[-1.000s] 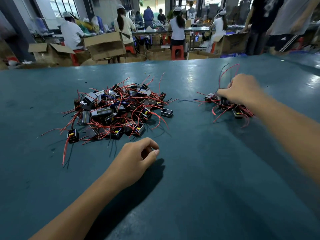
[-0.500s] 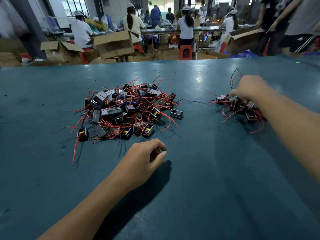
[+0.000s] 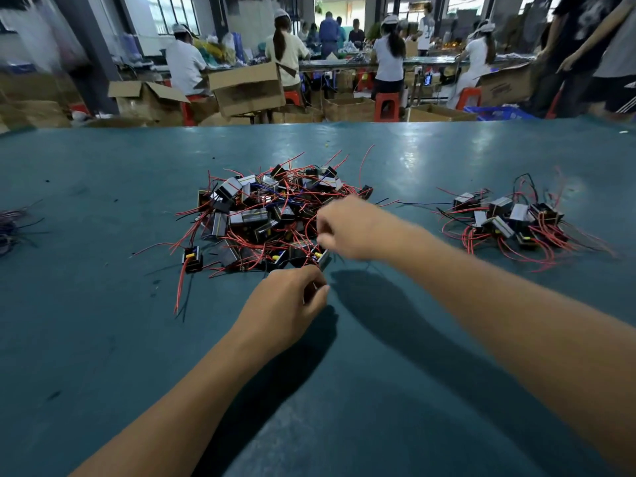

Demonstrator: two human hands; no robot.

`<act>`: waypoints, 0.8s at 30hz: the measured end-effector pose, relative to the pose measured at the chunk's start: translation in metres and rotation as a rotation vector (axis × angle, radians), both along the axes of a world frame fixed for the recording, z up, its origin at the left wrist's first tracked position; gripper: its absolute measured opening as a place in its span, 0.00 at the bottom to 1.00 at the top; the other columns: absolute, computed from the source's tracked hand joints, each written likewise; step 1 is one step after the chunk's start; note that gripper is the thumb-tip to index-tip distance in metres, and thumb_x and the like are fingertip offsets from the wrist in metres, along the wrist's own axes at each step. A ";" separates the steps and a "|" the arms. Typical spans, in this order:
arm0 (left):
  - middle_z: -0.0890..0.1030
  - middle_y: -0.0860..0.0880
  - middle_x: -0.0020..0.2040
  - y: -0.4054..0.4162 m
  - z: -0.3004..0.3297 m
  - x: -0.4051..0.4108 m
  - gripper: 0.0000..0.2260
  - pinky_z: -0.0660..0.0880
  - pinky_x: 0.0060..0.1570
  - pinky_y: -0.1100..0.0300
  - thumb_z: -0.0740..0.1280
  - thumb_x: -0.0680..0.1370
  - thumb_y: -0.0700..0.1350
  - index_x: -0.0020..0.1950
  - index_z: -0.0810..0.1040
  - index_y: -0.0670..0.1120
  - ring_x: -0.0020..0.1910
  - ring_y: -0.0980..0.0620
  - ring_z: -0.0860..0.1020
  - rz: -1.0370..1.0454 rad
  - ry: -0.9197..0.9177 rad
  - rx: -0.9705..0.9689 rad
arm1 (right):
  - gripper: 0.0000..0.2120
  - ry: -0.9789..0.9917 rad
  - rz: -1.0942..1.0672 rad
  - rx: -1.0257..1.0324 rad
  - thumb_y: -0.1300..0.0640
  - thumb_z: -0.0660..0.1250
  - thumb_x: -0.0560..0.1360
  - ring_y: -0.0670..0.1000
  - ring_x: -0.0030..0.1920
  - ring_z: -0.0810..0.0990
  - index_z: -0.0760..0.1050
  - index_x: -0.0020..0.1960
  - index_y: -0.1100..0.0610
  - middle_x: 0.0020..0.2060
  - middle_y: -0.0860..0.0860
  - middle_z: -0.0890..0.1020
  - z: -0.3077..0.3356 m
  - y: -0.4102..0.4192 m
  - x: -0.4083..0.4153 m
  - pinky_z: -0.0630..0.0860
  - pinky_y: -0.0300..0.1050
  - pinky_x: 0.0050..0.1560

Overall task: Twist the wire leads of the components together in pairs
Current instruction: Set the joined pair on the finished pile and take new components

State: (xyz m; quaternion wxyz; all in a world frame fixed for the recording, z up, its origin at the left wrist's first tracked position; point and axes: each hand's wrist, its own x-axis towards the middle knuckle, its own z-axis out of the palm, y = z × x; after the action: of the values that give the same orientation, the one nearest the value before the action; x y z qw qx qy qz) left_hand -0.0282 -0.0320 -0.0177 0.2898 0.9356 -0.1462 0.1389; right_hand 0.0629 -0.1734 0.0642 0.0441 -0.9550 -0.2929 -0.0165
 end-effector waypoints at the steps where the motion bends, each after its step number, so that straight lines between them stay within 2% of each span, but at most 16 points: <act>1: 0.82 0.52 0.41 0.001 0.000 0.000 0.06 0.78 0.41 0.50 0.66 0.81 0.49 0.50 0.81 0.48 0.38 0.54 0.79 0.007 -0.003 0.017 | 0.11 0.019 -0.009 -0.017 0.51 0.65 0.78 0.57 0.49 0.81 0.79 0.52 0.58 0.47 0.55 0.83 -0.012 0.007 0.000 0.79 0.49 0.49; 4: 0.83 0.51 0.40 0.006 0.002 0.002 0.04 0.78 0.39 0.49 0.67 0.80 0.47 0.50 0.80 0.48 0.36 0.52 0.79 0.038 -0.052 0.036 | 0.15 0.000 -0.076 -0.030 0.46 0.68 0.75 0.55 0.44 0.78 0.75 0.51 0.58 0.44 0.52 0.80 -0.037 0.017 0.008 0.72 0.47 0.37; 7: 0.82 0.49 0.37 0.014 0.004 0.007 0.05 0.76 0.37 0.48 0.67 0.80 0.47 0.46 0.80 0.46 0.35 0.48 0.78 0.108 -0.103 0.028 | 0.17 -0.133 -0.107 -0.054 0.42 0.69 0.73 0.56 0.44 0.75 0.70 0.47 0.55 0.42 0.51 0.74 -0.047 0.021 0.014 0.68 0.47 0.38; 9: 0.79 0.52 0.34 0.016 0.009 0.006 0.07 0.75 0.35 0.51 0.67 0.79 0.46 0.43 0.80 0.46 0.33 0.52 0.76 0.099 -0.152 -0.047 | 0.15 -0.168 -0.104 -0.046 0.44 0.69 0.74 0.58 0.48 0.78 0.69 0.46 0.54 0.44 0.52 0.76 -0.052 0.022 0.014 0.69 0.48 0.40; 11: 0.76 0.55 0.31 0.026 0.019 0.007 0.08 0.70 0.33 0.58 0.66 0.78 0.45 0.40 0.78 0.46 0.30 0.56 0.73 0.164 -0.347 -0.171 | 0.15 -0.095 -0.079 -0.005 0.45 0.68 0.74 0.57 0.49 0.77 0.69 0.47 0.55 0.47 0.52 0.77 -0.053 0.019 0.013 0.73 0.49 0.41; 13: 0.76 0.52 0.33 0.056 0.027 0.016 0.08 0.67 0.35 0.57 0.65 0.78 0.44 0.40 0.76 0.45 0.33 0.52 0.73 0.391 -0.521 -0.241 | 0.15 -0.063 -0.067 0.044 0.45 0.67 0.75 0.56 0.48 0.76 0.71 0.51 0.55 0.49 0.51 0.77 -0.053 0.012 0.008 0.74 0.49 0.42; 14: 0.78 0.49 0.37 0.077 0.027 0.024 0.07 0.68 0.39 0.56 0.65 0.78 0.44 0.41 0.77 0.44 0.37 0.48 0.75 0.512 -0.515 -0.233 | 0.15 -0.089 -0.074 0.076 0.45 0.66 0.76 0.55 0.48 0.76 0.71 0.54 0.54 0.49 0.50 0.76 -0.053 0.008 0.004 0.74 0.48 0.42; 16: 0.79 0.42 0.47 0.116 0.015 0.037 0.09 0.71 0.48 0.51 0.67 0.78 0.48 0.48 0.78 0.42 0.48 0.40 0.76 0.721 -0.260 -0.060 | 0.11 -0.170 -0.090 0.198 0.47 0.64 0.78 0.54 0.48 0.76 0.73 0.53 0.53 0.48 0.49 0.76 -0.056 0.000 -0.003 0.73 0.48 0.42; 18: 0.77 0.38 0.53 0.129 -0.002 0.045 0.16 0.74 0.53 0.46 0.68 0.78 0.52 0.55 0.77 0.40 0.54 0.37 0.75 0.788 0.033 0.148 | 0.06 -0.232 -0.131 0.346 0.52 0.61 0.79 0.54 0.47 0.77 0.73 0.50 0.53 0.46 0.48 0.78 -0.056 -0.009 -0.008 0.71 0.48 0.41; 19: 0.75 0.38 0.55 0.128 -0.008 0.048 0.18 0.74 0.54 0.45 0.69 0.77 0.53 0.58 0.76 0.40 0.54 0.36 0.75 0.782 0.096 0.192 | 0.05 -0.242 -0.171 0.393 0.54 0.60 0.79 0.55 0.47 0.78 0.74 0.50 0.53 0.46 0.49 0.79 -0.054 -0.013 -0.008 0.71 0.48 0.41; 21: 0.73 0.38 0.56 0.125 -0.013 0.050 0.17 0.75 0.52 0.44 0.69 0.78 0.50 0.59 0.74 0.40 0.53 0.35 0.75 0.779 0.087 0.183 | 0.08 -0.226 -0.210 0.439 0.58 0.59 0.79 0.56 0.48 0.78 0.76 0.52 0.54 0.48 0.51 0.81 -0.049 -0.021 -0.002 0.74 0.49 0.44; 24: 0.71 0.38 0.55 0.130 -0.015 0.051 0.12 0.74 0.49 0.44 0.68 0.79 0.45 0.57 0.73 0.40 0.49 0.35 0.75 0.795 0.048 0.129 | 0.09 -0.175 -0.135 0.431 0.60 0.60 0.78 0.56 0.48 0.79 0.79 0.50 0.55 0.47 0.51 0.83 -0.044 -0.024 0.008 0.74 0.48 0.45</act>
State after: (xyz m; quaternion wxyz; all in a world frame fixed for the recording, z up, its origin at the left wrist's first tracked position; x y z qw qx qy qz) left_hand 0.0228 0.0978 -0.0326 0.1573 0.9385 0.2256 0.2088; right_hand 0.0712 -0.1970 0.0199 0.2201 -0.9358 -0.2208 -0.1644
